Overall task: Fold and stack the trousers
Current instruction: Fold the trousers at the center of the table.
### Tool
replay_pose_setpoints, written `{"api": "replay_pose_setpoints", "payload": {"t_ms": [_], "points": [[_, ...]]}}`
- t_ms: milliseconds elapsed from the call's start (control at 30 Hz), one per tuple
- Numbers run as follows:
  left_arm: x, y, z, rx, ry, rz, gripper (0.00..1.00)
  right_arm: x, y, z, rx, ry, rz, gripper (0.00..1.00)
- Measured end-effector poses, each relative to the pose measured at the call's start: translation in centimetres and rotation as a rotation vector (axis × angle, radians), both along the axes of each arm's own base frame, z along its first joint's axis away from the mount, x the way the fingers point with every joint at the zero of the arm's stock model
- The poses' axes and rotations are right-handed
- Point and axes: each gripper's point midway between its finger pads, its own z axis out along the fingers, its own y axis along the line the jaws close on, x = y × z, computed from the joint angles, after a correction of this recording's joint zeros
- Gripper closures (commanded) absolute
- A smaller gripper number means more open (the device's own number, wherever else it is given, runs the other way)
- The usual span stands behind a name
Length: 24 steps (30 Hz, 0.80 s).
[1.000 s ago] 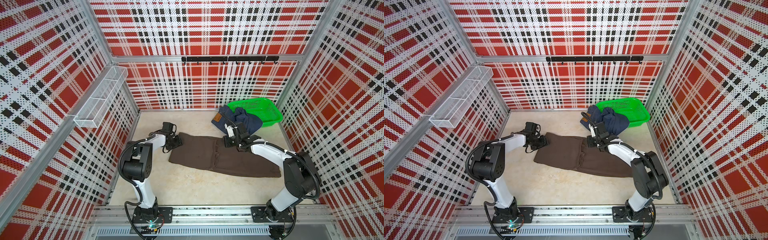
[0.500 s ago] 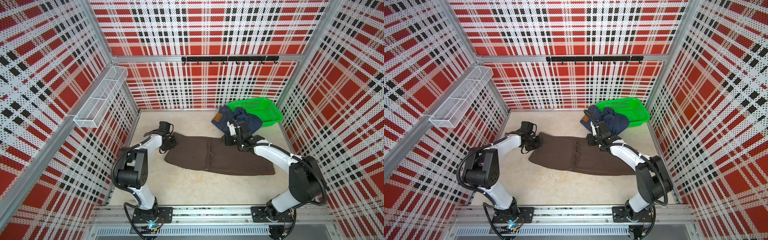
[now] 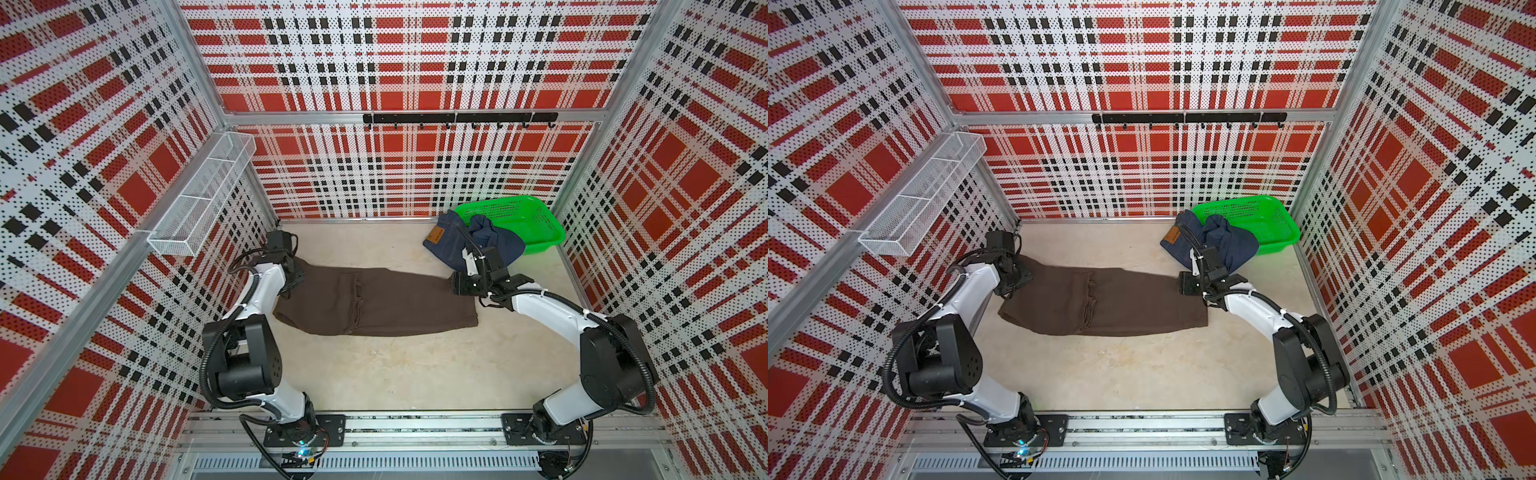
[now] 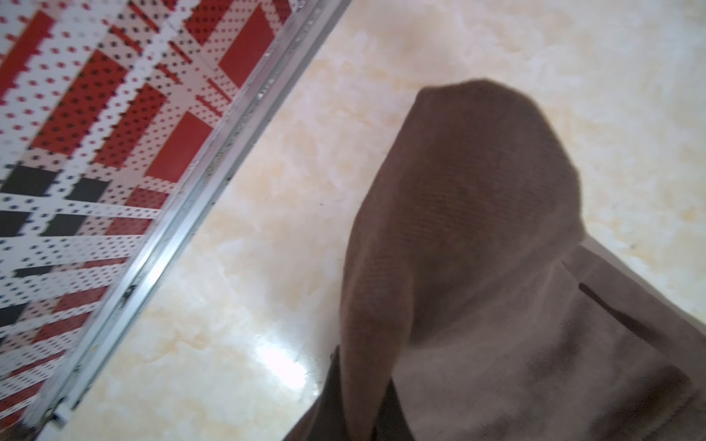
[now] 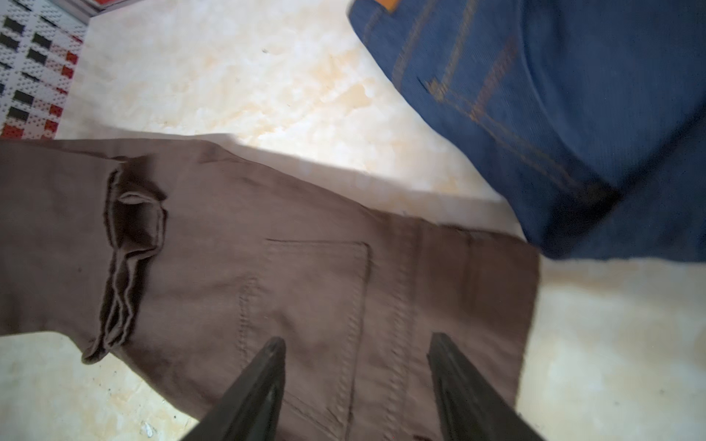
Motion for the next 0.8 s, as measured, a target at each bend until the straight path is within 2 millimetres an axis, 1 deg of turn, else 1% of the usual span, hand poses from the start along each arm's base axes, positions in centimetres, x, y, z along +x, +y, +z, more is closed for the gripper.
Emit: {"api": "replay_pose_setpoints", "payload": {"t_ms": [67, 167, 233, 300, 433, 533, 700, 733, 800], "points": [[-0.2, 0.0, 0.0, 0.001, 0.009, -0.003, 1.0, -0.3, -1.0, -1.1, 0.014, 0.041, -0.036, 0.32], [0.3, -0.6, 0.5, -0.012, -0.002, -0.025, 1.0, -0.4, -1.9, -2.3, 0.03, 0.086, -0.077, 0.31], [0.8, -1.5, 0.8, -0.031, -0.014, -0.055, 1.0, -0.4, -2.2, -2.9, 0.036, 0.111, -0.097, 0.31], [1.2, -3.0, 0.9, -0.054, -0.021, -0.095, 1.0, -0.5, -2.5, -3.6, 0.037, 0.132, -0.111, 0.31], [1.8, -7.5, 0.9, -0.123, -0.032, -0.204, 1.0, -0.8, -3.1, -5.3, 0.034, 0.182, -0.137, 0.31], [1.9, -11.3, 1.5, -0.191, -0.053, -0.279, 1.0, -0.9, -4.1, -6.6, 0.026, 0.217, -0.165, 0.31], [1.5, -17.8, 3.9, -0.307, -0.127, -0.379, 1.0, -1.1, -4.8, -8.4, 0.036, 0.266, -0.169, 0.35], [1.4, -19.1, 4.3, -0.33, -0.141, -0.395, 1.0, -1.1, -4.7, -8.4, 0.044, 0.264, -0.164, 0.36], [1.1, -22.4, 4.9, -0.382, -0.166, -0.439, 1.0, -0.8, -4.4, -8.4, 0.065, 0.259, -0.15, 0.37]]}}
